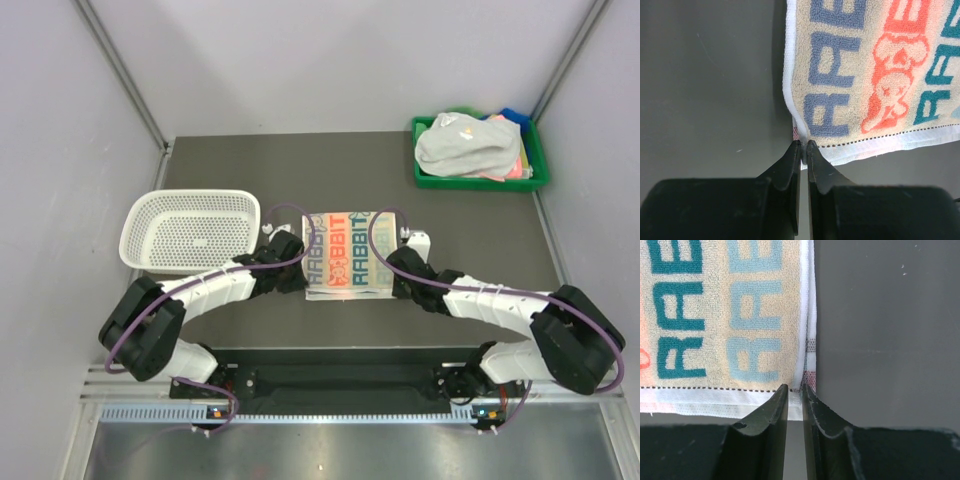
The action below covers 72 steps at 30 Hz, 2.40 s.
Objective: Fold and stack the towels
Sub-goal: Fold the towel
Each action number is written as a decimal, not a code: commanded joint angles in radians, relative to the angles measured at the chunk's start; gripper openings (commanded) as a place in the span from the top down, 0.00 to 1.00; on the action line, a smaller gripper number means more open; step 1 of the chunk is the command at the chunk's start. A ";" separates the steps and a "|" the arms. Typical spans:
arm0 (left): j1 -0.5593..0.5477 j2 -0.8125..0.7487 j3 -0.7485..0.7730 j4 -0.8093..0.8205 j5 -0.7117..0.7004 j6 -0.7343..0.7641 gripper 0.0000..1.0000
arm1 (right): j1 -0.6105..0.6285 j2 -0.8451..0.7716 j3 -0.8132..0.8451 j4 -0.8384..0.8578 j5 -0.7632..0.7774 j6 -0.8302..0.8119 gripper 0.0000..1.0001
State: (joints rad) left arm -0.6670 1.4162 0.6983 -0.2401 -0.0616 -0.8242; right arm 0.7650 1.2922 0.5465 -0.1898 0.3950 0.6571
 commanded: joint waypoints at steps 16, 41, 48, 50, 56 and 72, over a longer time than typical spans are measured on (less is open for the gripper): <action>-0.003 -0.011 0.015 0.022 -0.009 0.005 1.00 | 0.022 0.016 0.043 0.039 0.001 0.001 0.85; -0.016 -0.063 0.035 -0.021 -0.007 0.002 1.00 | 0.023 -0.136 0.061 -0.072 0.042 -0.007 1.00; -0.034 -0.069 0.024 -0.022 -0.007 -0.016 1.00 | 0.023 -0.156 0.040 -0.082 0.051 -0.001 1.00; -0.042 -0.069 0.015 -0.013 -0.007 -0.024 1.00 | 0.023 -0.159 0.035 -0.082 0.057 0.004 1.00; -0.052 -0.063 -0.005 -0.002 -0.009 -0.032 1.00 | 0.022 -0.165 0.004 -0.076 0.070 0.013 1.00; -0.068 -0.034 -0.054 0.041 -0.001 -0.044 1.00 | 0.019 -0.100 -0.059 -0.010 0.047 0.019 1.00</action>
State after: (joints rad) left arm -0.7277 1.3773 0.6617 -0.2333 -0.0597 -0.8593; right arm 0.7696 1.1770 0.4953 -0.2306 0.4389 0.6674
